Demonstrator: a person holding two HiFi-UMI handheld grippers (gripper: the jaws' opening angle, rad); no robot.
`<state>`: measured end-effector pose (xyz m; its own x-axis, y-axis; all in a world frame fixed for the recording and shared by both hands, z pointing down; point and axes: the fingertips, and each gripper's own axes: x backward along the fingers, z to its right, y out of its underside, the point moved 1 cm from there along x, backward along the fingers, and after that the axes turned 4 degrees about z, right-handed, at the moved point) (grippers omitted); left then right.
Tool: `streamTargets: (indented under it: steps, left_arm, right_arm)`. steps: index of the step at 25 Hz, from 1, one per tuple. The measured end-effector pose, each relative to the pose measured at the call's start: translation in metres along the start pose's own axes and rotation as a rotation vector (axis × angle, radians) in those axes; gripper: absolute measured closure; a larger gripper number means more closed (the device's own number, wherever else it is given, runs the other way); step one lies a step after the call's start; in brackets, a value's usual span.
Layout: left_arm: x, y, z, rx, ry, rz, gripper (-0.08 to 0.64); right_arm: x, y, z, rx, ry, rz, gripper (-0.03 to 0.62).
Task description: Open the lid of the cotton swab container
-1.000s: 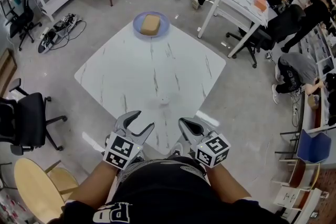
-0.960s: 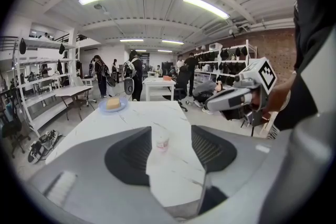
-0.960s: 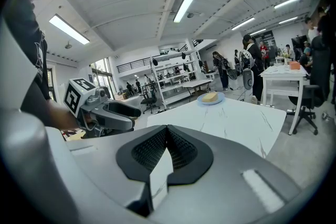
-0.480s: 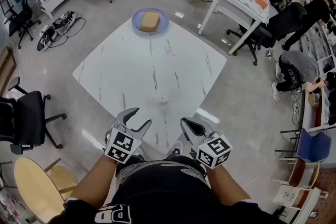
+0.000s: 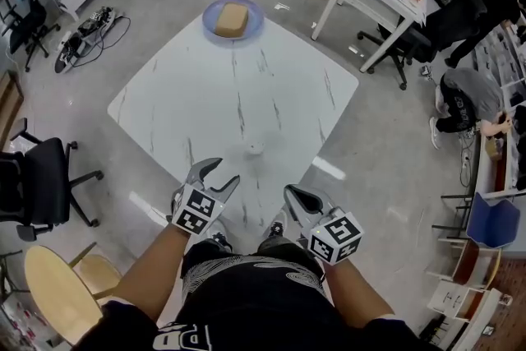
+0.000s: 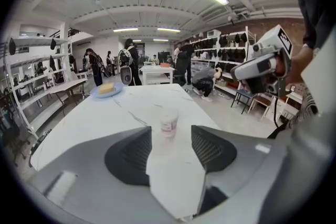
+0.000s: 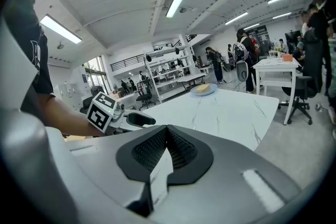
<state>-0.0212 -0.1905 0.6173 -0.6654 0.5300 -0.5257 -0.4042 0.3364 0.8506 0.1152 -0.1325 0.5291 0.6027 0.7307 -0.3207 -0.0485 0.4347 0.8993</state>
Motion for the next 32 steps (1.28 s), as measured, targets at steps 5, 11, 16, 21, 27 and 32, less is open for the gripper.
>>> streamTargets:
  steps: [5, 11, 16, 21, 27, 32]
  left_arm:
    - [-0.024, 0.010, -0.003, -0.002, 0.002, -0.025, 0.272]
    - [-0.048, 0.019, -0.005, -0.026, 0.019, -0.045, 0.272]
    - [-0.072, 0.031, -0.007, -0.037, 0.045, -0.070, 0.272]
    - [-0.089, 0.038, -0.006, -0.039, 0.078, -0.095, 0.262]
    - [-0.109, 0.041, -0.010, -0.041, 0.089, -0.104, 0.255]
    - [-0.123, 0.037, -0.010, -0.048, 0.113, -0.097, 0.252]
  right_arm:
    - [0.003, 0.012, 0.009, -0.014, 0.009, -0.029, 0.592]
    - [0.004, 0.017, 0.018, -0.020, 0.018, -0.050, 0.592]
    - [0.005, 0.024, 0.025, -0.027, 0.025, -0.072, 0.592]
    - [0.007, 0.027, 0.032, -0.040, 0.040, -0.080, 0.592]
    - [0.003, 0.030, 0.031, -0.048, 0.037, -0.088, 0.592]
    - [0.001, 0.031, 0.033, -0.046, 0.027, -0.105, 0.592]
